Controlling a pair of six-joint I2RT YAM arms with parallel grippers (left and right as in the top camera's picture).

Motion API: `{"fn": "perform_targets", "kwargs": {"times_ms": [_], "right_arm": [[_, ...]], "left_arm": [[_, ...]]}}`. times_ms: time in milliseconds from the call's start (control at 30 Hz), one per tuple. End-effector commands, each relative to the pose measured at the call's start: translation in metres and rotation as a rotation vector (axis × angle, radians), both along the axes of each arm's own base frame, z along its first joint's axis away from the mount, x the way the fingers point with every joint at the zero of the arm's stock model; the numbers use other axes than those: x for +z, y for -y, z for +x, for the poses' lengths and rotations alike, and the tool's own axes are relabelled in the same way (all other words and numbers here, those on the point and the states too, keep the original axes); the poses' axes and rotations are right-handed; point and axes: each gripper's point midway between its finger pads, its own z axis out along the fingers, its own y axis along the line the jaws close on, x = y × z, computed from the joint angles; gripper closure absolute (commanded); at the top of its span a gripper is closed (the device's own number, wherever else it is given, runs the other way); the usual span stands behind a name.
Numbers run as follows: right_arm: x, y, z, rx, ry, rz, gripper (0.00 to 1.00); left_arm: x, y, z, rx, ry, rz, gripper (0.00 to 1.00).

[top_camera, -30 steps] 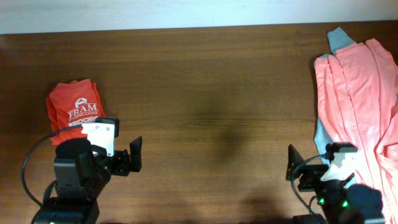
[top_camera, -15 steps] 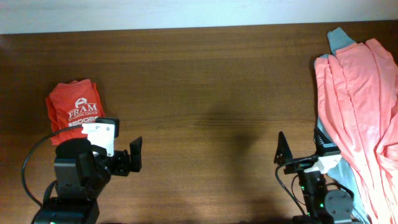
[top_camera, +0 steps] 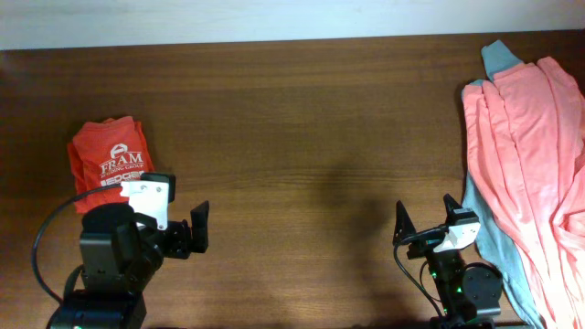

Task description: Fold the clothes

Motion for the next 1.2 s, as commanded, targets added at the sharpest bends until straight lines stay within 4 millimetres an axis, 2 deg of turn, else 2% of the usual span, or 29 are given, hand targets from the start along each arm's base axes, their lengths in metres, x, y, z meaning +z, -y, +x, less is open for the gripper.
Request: {"fn": "perform_targets", "kwargs": {"times_ms": [0,767,900,1033,1167], "right_arm": [[-0.001,-0.001,0.000,0.009,0.000,0.002,0.01],[-0.001,-0.001,0.000,0.009,0.000,0.002,0.01],[-0.001,-0.001,0.000,0.009,0.000,0.002,0.01],[-0.001,-0.001,0.000,0.009,0.000,0.002,0.01],[-0.001,-0.001,0.000,0.009,0.000,0.002,0.01]], "left_arm": [[-0.002,0.003,-0.001,-0.013,-0.005,-0.005,0.01],[-0.002,0.002,-0.003,-0.010,0.002,-0.002,0.01],[-0.007,-0.005,-0.007,0.018,0.005,0.020,0.01],[-0.023,-0.010,-0.012,0.040,0.012,0.037,0.01],[-0.026,-0.012,0.001,0.058,0.154,0.035,0.01]]}}
